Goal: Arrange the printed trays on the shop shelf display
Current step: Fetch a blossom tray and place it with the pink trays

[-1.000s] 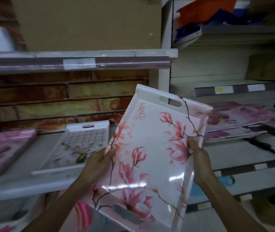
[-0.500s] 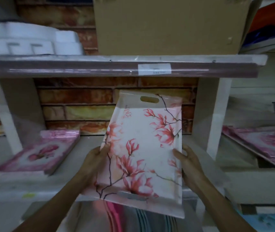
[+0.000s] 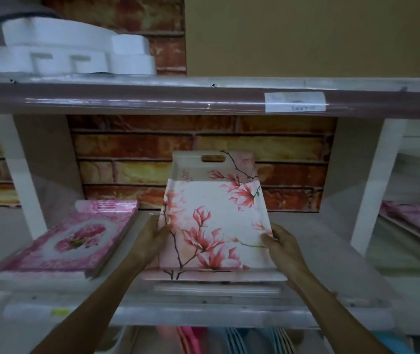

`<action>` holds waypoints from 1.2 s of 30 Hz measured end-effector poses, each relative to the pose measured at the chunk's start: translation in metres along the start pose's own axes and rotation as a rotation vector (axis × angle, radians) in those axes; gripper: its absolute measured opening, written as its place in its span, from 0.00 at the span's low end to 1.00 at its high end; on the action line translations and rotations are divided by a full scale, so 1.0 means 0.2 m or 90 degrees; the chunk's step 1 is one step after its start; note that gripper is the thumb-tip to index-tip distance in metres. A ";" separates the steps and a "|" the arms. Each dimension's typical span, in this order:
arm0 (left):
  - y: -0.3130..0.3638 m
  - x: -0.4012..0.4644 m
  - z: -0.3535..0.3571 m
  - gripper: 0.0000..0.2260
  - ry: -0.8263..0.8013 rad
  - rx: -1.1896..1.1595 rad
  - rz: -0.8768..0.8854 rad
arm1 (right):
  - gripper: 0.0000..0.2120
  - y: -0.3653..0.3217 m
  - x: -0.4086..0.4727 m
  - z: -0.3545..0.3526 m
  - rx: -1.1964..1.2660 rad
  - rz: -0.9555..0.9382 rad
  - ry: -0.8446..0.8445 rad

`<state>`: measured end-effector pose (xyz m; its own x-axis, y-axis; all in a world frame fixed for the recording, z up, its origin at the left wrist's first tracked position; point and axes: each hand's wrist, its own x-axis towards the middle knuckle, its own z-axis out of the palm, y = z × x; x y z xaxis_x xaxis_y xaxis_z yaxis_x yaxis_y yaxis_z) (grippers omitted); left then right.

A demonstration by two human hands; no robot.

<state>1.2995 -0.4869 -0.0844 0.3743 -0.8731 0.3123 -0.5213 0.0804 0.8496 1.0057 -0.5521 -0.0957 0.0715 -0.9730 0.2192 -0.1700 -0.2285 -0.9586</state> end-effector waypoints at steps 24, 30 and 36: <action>-0.28 0.08 0.23 0.11 -0.060 0.270 -0.043 | 0.12 0.28 0.06 0.05 -0.270 0.094 -0.036; -0.29 0.09 0.24 0.11 -0.080 0.308 -0.048 | 0.14 0.30 0.07 0.04 -0.294 0.107 -0.038; -0.28 0.09 0.20 0.11 -0.132 0.395 -0.004 | 0.10 0.26 0.06 -0.02 -0.242 0.113 -0.049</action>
<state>1.3040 -0.5270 -0.1432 0.2558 -0.9523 0.1666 -0.8887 -0.1638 0.4283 0.9937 -0.5766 -0.1416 0.0790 -0.9964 0.0295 -0.5351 -0.0673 -0.8421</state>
